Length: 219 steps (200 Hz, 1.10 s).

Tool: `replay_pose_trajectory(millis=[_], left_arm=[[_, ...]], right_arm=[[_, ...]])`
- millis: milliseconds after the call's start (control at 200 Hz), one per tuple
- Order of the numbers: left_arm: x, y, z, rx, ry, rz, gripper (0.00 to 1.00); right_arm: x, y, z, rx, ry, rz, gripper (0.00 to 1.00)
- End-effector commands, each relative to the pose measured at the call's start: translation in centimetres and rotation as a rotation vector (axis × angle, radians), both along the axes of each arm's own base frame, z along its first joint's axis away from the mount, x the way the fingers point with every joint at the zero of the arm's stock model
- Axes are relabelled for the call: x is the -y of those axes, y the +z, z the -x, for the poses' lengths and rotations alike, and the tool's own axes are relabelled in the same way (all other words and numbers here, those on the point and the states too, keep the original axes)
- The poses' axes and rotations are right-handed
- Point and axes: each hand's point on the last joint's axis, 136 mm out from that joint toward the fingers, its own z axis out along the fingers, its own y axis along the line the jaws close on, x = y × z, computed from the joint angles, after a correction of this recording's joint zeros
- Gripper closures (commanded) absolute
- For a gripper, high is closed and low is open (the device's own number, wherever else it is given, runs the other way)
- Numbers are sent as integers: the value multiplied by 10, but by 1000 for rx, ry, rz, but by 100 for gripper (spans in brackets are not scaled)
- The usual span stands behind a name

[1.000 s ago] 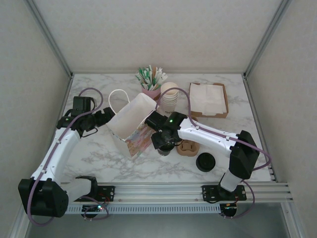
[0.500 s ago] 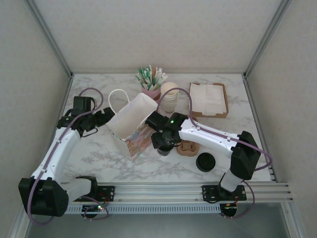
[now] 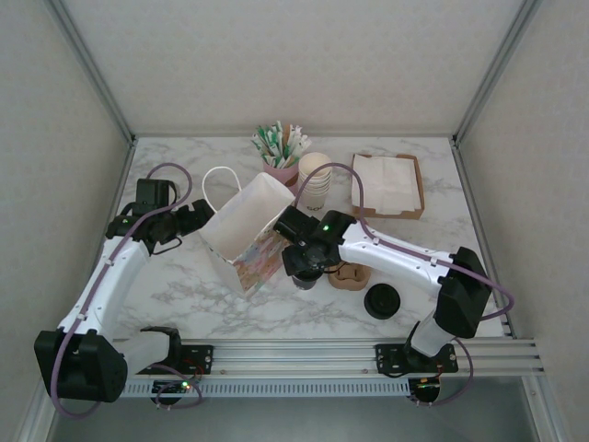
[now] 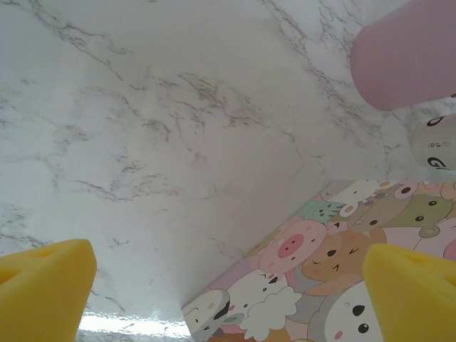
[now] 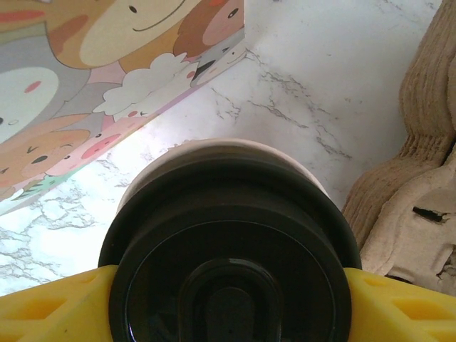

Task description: Pack the takeout coffee

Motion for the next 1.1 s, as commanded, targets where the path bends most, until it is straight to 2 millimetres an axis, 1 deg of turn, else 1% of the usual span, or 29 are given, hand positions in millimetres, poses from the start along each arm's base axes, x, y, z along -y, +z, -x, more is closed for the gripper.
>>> replay_pose_trajectory(millis=[0,95,215,345,435,521,651,721,886,1091], left_arm=[[4,4,-1,-1,-17,0,3],[4,4,-1,-1,-17,0,4],[4,4,-1,-3,-17,-1,3],[4,3,-1,-3,-17,-1,3],[4,4,-1,-2,-18,-2,3],[4,4,-1,-2,-18,-2,3],[4,4,-1,-2,-18,-2,3],[4,4,-1,-2,-18,-2,3],[4,4,-1,-2,-18,-3,3],[4,4,-1,-3,-18,-1,3]], right_arm=[[-3,2,5,-2,-4,-30,25],[-1,-4,5,-9,-9,-11,25],[-4,-10,7,-26,-5,-24,24],[2,-20,8,-36,-14,21,24],[2,-23,11,-49,-17,15,24],[0,-20,12,-49,-21,-8,24],[4,-10,8,-21,-29,3,24],[3,-6,8,-21,-24,-7,24],[2,-3,11,-25,-21,-23,24],[-4,1,13,-35,-21,-62,24]])
